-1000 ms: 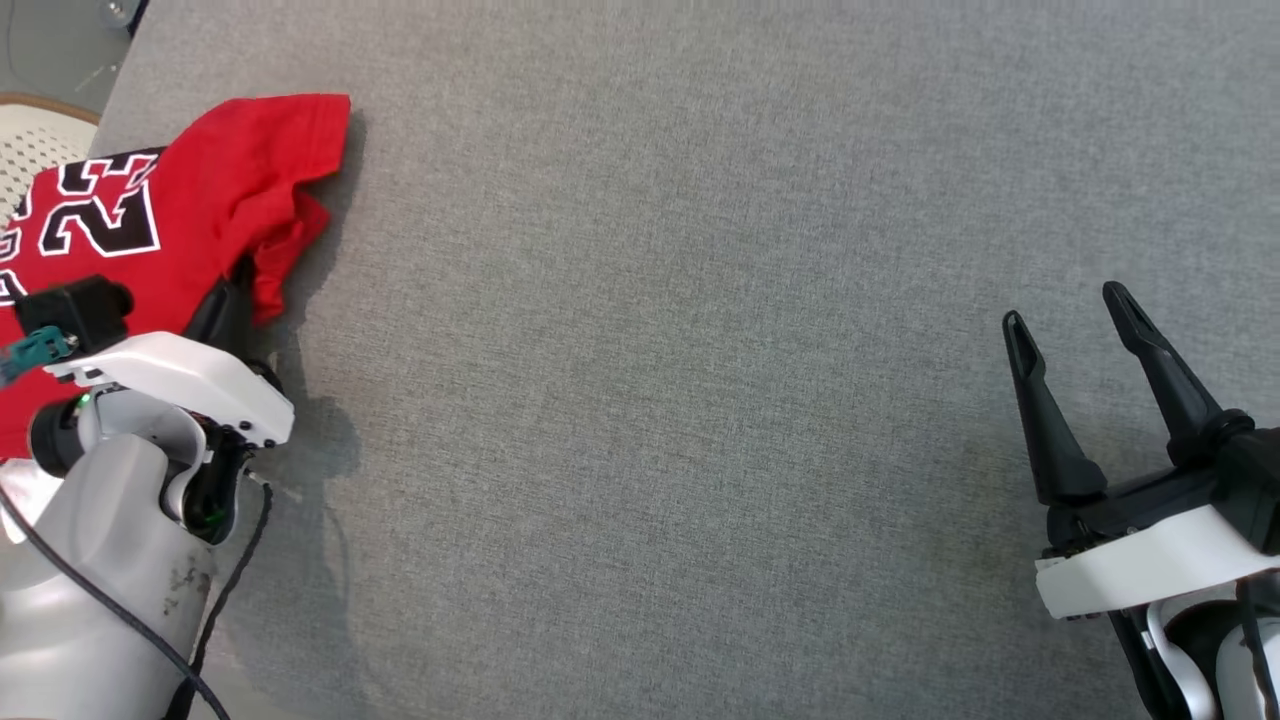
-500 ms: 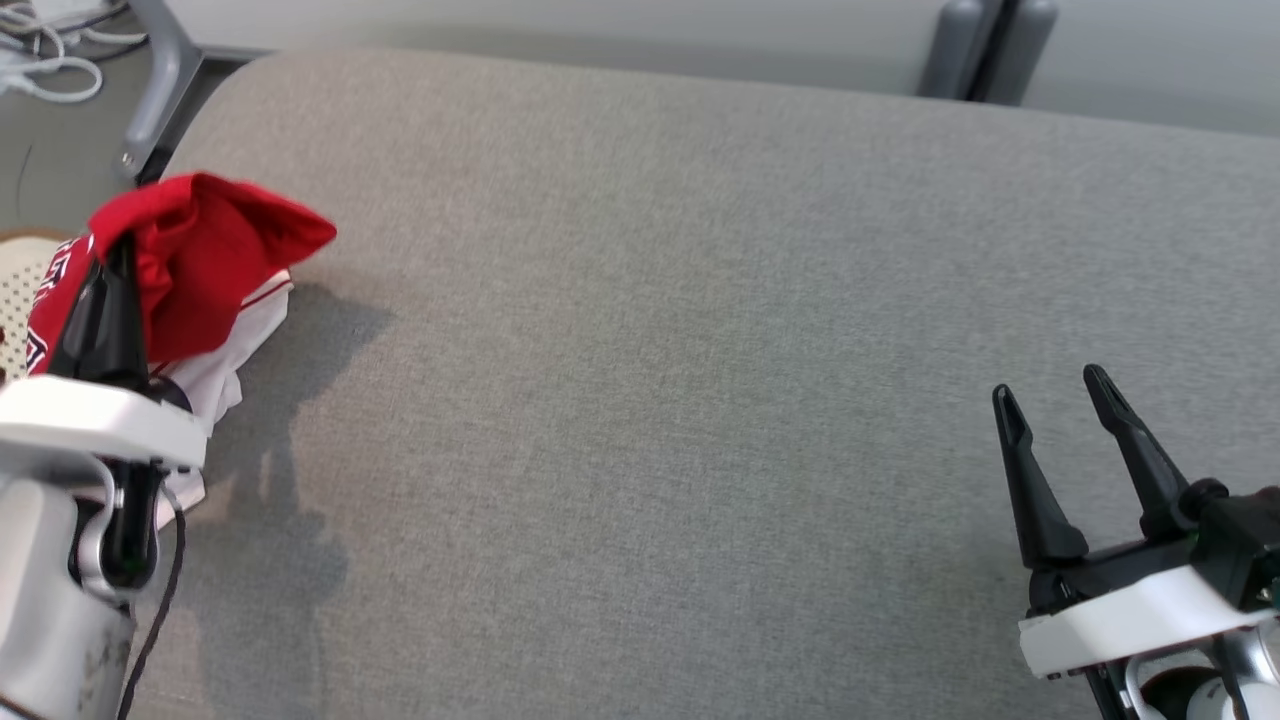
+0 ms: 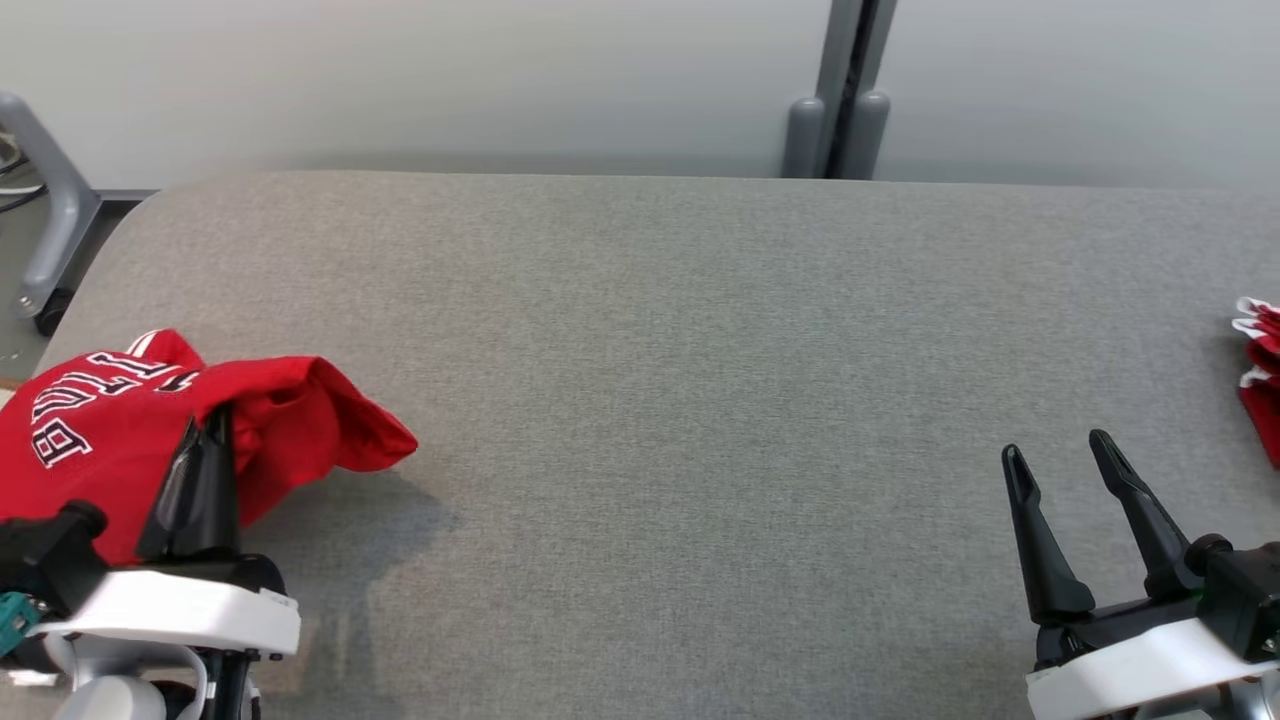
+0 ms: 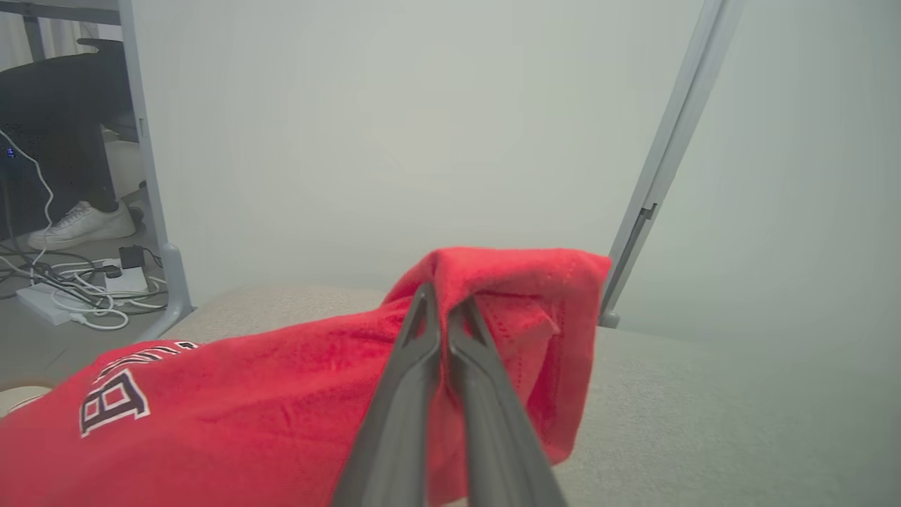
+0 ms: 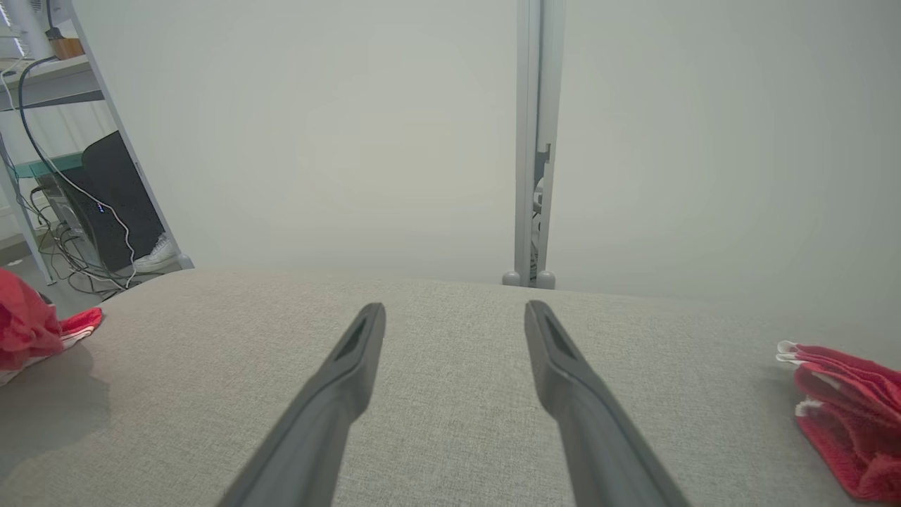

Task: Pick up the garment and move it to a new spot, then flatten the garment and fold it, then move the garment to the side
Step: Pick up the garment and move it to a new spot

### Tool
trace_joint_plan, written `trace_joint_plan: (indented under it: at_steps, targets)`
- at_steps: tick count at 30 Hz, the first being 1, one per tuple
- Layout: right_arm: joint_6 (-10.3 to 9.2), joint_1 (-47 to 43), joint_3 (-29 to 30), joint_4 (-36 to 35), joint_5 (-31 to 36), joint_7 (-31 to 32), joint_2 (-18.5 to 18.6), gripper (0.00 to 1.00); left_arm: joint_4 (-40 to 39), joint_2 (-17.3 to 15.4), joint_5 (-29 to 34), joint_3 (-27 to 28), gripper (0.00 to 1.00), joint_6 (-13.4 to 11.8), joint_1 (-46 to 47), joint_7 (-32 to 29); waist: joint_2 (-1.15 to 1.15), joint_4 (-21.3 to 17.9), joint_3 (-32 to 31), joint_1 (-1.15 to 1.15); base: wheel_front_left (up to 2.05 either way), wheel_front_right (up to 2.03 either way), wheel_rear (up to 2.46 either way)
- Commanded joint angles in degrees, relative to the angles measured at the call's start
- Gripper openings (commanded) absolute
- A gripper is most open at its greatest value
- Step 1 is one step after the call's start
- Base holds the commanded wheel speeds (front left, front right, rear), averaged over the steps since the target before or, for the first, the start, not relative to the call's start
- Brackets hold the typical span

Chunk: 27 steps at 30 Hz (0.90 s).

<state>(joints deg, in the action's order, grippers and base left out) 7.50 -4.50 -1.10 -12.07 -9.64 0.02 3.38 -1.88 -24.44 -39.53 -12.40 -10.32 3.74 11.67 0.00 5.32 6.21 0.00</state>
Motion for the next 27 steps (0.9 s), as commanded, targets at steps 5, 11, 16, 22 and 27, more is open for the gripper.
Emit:
trace_joint_plan:
  at_steps: [5,11,16,22,27]
  targets:
    - [-0.01,0.62,-0.26,-0.92,-0.45,0.31,-0.08,1.00,-4.13,0.35,1.46,-2.91,0.00,0.02,2.35,-1.94,0.00,-3.12,0.81,0.00,0.00,0.00,0.00]
    - [-0.01,1.97,-0.20,-1.34,-0.85,-0.05,-0.22,1.00,-4.66,2.98,3.23,-8.36,0.00,2.59,8.54,-3.48,0.00,-7.17,3.38,0.00,0.00,0.00,0.00]
    - [-0.01,3.61,-0.63,-1.53,-1.40,-0.87,-0.29,1.00,-3.87,5.68,4.49,-13.13,0.00,5.95,15.93,-5.16,0.00,-11.84,7.72,0.00,0.00,0.00,0.00]
    - [-0.01,4.86,-0.91,-0.67,-2.45,-2.61,-0.35,1.00,-2.15,9.18,6.68,-18.46,0.00,9.01,23.23,-7.04,0.00,-16.70,12.20,0.00,0.00,0.00,0.00]
    - [-0.01,5.65,-1.56,1.09,-4.60,-5.14,-0.38,1.00,0.33,11.93,8.54,-22.38,0.00,11.06,28.32,-8.03,0.00,-21.13,15.73,0.00,0.00,0.00,0.00]
